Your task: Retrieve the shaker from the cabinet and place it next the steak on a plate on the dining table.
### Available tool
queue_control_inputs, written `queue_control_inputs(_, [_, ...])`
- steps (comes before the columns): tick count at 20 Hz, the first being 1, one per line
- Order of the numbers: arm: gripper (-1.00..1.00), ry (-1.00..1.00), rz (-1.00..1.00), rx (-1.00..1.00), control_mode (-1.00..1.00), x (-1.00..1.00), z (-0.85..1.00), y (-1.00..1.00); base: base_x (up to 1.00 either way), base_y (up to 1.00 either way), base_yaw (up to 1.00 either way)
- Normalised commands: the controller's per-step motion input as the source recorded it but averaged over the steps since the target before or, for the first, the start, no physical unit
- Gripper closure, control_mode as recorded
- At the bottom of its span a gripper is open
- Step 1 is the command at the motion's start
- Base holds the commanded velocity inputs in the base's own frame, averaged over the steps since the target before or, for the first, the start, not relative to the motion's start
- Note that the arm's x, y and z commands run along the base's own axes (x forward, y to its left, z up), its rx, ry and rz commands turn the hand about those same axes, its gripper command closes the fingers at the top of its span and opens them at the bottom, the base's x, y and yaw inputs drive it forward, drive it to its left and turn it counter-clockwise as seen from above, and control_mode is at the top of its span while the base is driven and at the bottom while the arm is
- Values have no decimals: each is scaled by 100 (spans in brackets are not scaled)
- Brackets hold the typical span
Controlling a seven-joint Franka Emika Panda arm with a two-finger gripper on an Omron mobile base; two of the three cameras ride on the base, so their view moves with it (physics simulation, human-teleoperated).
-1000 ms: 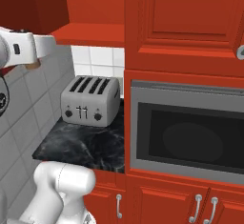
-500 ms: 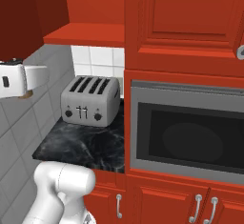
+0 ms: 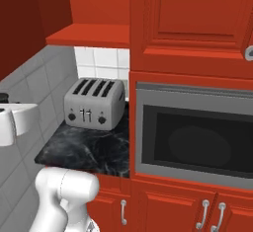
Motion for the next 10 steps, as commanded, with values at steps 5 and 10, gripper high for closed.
queue_control_inputs(5, [100,0,0,0,100,0,0,0,-100,-70,-17])
queue_control_inputs(10, [100,0,0,0,100,0,0,0,-18,-12,-90])
